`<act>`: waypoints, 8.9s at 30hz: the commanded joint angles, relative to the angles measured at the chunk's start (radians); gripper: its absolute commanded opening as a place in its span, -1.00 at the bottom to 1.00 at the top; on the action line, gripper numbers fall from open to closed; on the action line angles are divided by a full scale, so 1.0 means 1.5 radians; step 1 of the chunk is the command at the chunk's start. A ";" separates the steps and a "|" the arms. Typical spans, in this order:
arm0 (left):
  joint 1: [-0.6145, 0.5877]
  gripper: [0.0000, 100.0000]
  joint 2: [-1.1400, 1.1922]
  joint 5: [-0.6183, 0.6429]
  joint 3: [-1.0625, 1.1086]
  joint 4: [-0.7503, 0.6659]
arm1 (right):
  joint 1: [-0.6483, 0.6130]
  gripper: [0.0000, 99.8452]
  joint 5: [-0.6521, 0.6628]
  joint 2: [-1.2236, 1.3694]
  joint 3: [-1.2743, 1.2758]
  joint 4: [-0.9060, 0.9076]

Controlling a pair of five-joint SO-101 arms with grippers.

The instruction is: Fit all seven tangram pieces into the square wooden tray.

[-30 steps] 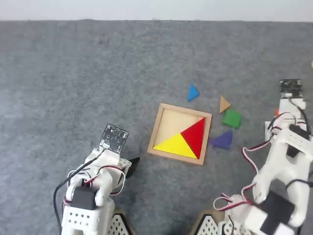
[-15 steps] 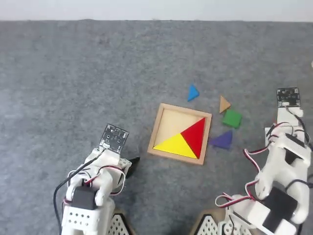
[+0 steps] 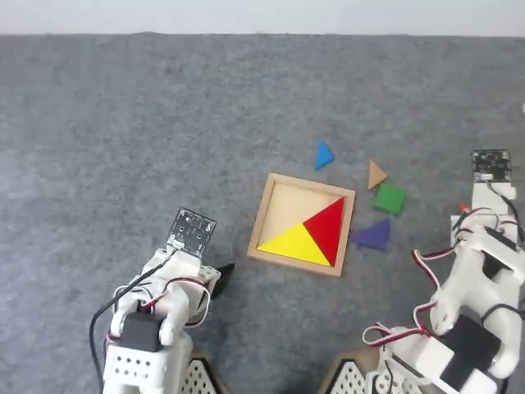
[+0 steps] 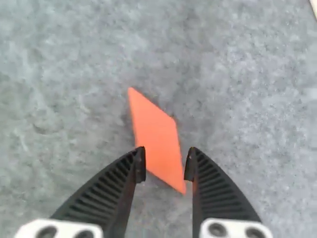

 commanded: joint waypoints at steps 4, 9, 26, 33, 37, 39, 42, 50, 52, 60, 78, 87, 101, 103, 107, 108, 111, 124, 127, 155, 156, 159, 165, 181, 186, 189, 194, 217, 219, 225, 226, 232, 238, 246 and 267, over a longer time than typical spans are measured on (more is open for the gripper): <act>0.005 -0.44 -0.011 0.004 -0.008 0.003 | 0.024 -0.73 -0.002 -0.019 -0.011 -0.007; 0.005 -0.44 -0.011 0.004 -0.008 0.003 | 0.017 -0.73 0.004 0.036 -0.013 -0.013; 0.005 -0.44 -0.011 0.004 -0.008 0.003 | 0.035 -0.73 -0.055 -0.079 0.014 -0.007; 0.005 -0.44 -0.011 0.004 -0.008 0.003 | -0.010 -0.73 -0.095 -0.069 0.013 -0.015; 0.005 -0.44 -0.011 0.004 -0.008 0.003 | -0.012 -0.73 -0.095 0.014 -0.042 -0.015; 0.005 -0.44 -0.011 0.004 -0.008 0.003 | -0.011 -0.73 -0.096 0.060 -0.073 -0.016; 0.005 -0.44 -0.011 0.004 -0.008 0.003 | -0.011 -0.73 -0.096 0.122 -0.106 -0.036; 0.005 -0.44 -0.011 0.004 -0.008 0.003 | -0.048 -0.73 -0.053 0.207 -0.103 -0.101; 0.005 -0.44 -0.011 0.004 -0.008 0.003 | -0.061 -0.73 -0.042 0.202 -0.093 -0.101; 0.005 -0.44 -0.011 0.004 -0.008 0.003 | -0.118 -0.73 0.021 0.116 0.001 -0.104; 0.005 -0.44 -0.011 0.004 -0.008 0.003 | -0.064 -0.95 0.163 -0.103 0.124 -0.102; 0.005 -0.44 -0.011 0.004 -0.008 0.003 | -0.031 -0.94 0.144 -0.247 0.174 -0.101; 0.005 -0.44 -0.011 0.004 -0.008 0.003 | -0.119 -0.82 0.097 0.057 -0.039 -0.009; 0.005 -0.44 -0.011 0.004 -0.008 0.003 | -0.122 -0.85 0.146 0.106 -0.045 -0.010; 0.005 -0.44 -0.011 0.004 -0.008 0.003 | -0.127 -0.85 0.227 0.148 -0.042 -0.004; 0.005 -0.44 -0.011 0.004 -0.008 0.003 | -0.124 -0.85 0.231 0.152 -0.042 -0.008; 0.005 -0.44 -0.011 0.004 -0.008 0.003 | -0.106 -0.85 0.233 0.156 -0.046 -0.009; 0.005 -0.44 -0.011 0.004 -0.008 0.003 | 0.061 -0.86 0.207 0.153 -0.111 -0.010; 0.005 -0.44 -0.011 0.004 -0.008 0.003 | 0.072 -0.85 0.176 0.153 -0.108 -0.010; 0.005 -0.44 -0.011 0.004 -0.008 0.003 | 0.036 -0.76 0.310 -0.112 0.183 -0.002; 0.005 -0.44 -0.011 0.004 -0.008 0.003 | 0.036 -0.76 0.273 -0.135 0.177 -0.002; 0.005 -0.44 -0.011 0.004 -0.008 0.003 | 0.032 -0.76 0.197 -0.182 0.137 0.049; 0.005 -0.44 -0.011 0.004 -0.008 0.003 | -0.005 -0.76 0.117 -0.163 -0.027 0.189; 0.005 -0.44 -0.011 0.004 -0.008 0.003 | -0.021 -0.76 0.166 0.307 -0.325 0.184; 0.005 -0.44 -0.011 0.004 -0.008 0.003 | -0.025 -0.75 0.202 0.317 -0.302 0.180; 0.005 -0.44 -0.011 0.004 -0.008 0.003 | -0.025 -0.75 0.203 0.316 -0.275 0.180; 0.005 -0.44 -0.011 0.004 -0.008 0.003 | -0.024 -0.75 0.253 0.316 -0.211 0.180; 0.005 -0.44 -0.011 0.004 -0.008 0.003 | -0.010 -0.55 0.245 0.124 -0.250 0.216; 0.005 -0.44 -0.011 0.004 -0.008 0.003 | -0.003 -0.55 0.227 0.151 -0.280 0.216; 0.005 -0.44 -0.011 0.004 -0.008 0.003 | 0.026 -0.55 0.208 0.269 -0.375 0.217; 0.005 -0.44 -0.011 0.004 -0.008 0.003 | 0.026 -0.55 0.211 0.285 -0.383 0.218; 0.005 -0.44 -0.011 0.004 -0.008 0.003 | 0.027 -0.55 0.245 0.316 -0.348 0.216; 0.005 -0.44 -0.011 0.004 -0.008 0.003 | 0.015 -0.55 0.297 0.251 -0.205 0.187; 0.005 -0.44 -0.011 0.004 -0.008 0.003 | 0.010 -0.55 0.315 0.170 -0.075 0.142; 0.005 -0.44 -0.011 0.004 -0.008 0.003 | -0.004 -0.55 0.161 0.014 -0.102 0.241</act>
